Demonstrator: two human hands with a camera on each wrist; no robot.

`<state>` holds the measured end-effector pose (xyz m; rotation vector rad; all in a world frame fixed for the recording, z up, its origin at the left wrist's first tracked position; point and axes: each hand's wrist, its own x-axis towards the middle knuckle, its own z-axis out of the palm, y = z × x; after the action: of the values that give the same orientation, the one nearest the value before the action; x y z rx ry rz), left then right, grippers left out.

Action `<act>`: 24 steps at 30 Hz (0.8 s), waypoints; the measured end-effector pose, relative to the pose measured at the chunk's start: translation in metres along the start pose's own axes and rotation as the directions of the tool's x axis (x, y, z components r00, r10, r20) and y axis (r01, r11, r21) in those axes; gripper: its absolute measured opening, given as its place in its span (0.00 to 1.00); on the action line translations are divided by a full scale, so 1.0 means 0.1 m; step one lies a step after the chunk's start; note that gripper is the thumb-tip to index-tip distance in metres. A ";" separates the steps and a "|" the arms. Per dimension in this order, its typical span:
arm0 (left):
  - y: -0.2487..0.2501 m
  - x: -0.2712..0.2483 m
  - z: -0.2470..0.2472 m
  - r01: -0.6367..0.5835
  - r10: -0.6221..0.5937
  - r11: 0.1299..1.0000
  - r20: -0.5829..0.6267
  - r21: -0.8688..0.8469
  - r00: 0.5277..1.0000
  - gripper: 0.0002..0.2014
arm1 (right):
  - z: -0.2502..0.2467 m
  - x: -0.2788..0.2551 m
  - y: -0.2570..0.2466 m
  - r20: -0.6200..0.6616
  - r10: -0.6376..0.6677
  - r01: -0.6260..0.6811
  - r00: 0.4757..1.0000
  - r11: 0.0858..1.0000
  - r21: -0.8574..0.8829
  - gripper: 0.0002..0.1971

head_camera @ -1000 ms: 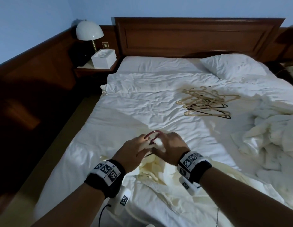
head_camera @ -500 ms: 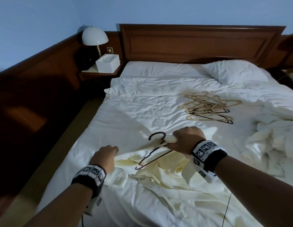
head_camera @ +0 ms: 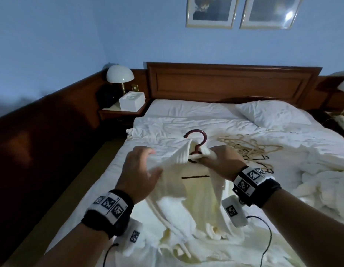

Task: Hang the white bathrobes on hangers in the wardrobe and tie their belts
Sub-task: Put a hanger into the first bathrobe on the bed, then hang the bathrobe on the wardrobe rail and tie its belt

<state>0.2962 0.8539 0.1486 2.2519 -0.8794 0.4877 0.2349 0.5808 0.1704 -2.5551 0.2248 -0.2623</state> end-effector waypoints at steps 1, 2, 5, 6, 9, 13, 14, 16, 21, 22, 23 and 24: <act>0.00 0.08 -0.07 -0.012 0.008 0.997 0.058 0.074 0.998 0.19 | -0.10 0.05 -0.04 0.000 -0.049 0.049 0.999 0.998 0.035 0.33; 0.04 0.14 -0.13 -0.023 0.006 0.993 0.143 0.113 0.990 0.17 | -0.20 0.11 -0.09 0.004 -0.088 0.088 0.996 0.994 0.067 0.31; 0.23 0.31 -0.27 -0.065 0.003 0.973 0.269 0.222 0.963 0.16 | -0.49 0.28 -0.31 0.022 -0.163 0.160 0.986 0.981 0.106 0.26; 0.28 0.39 -0.34 -0.065 0.015 0.969 0.207 0.237 0.978 0.15 | -0.58 0.34 -0.41 0.023 -0.193 0.189 0.981 0.976 0.104 0.28; 0.42 0.65 -0.72 -0.052 0.047 0.953 0.025 0.298 0.999 0.13 | -0.86 0.55 -0.77 0.021 -0.293 0.290 0.956 0.953 0.088 0.28; 0.62 0.88 -1.51 -0.019 0.036 0.913 -0.034 0.408 0.999 0.17 | -1.23 0.85 -1.39 0.032 -0.468 0.457 0.883 0.874 0.162 0.34; 0.64 0.87 -1.74 -0.009 0.038 0.902 -0.057 0.432 0.998 0.19 | -1.30 0.92 -1.58 0.032 -0.528 0.517 0.848 0.840 0.168 0.38; 0.65 0.79 -2.23 -0.020 0.081 0.855 -0.095 0.517 0.992 0.27 | -1.39 1.01 -2.01 0.028 -0.641 0.635 0.767 0.764 0.110 0.39; 0.72 0.33 -3.56 0.195 -0.140 0.607 -0.138 0.771 0.981 0.38 | -1.36 0.80 -3.29 -0.065 -0.827 0.829 0.559 0.559 0.010 0.21; 0.78 0.22 -3.83 0.230 -0.180 0.539 -0.156 0.811 0.971 0.36 | -1.30 0.74 -3.56 -0.090 -0.858 0.861 0.506 0.508 -0.005 0.22; 0.83 0.07 -4.12 0.261 -0.211 0.474 -0.179 0.841 0.961 0.34 | -1.24 0.66 -3.84 -0.110 -0.879 0.885 0.463 0.466 0.000 0.24; 0.86 -0.10 -4.42 0.288 -0.230 0.423 -0.205 0.859 0.951 0.33 | -1.16 0.58 -4.13 -0.130 -0.900 0.908 0.417 0.419 0.009 0.25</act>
<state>0.1849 1.1183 0.4954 3.2283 -0.1572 1.0389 0.3074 0.8519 0.4995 -2.3014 -1.1942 -0.7902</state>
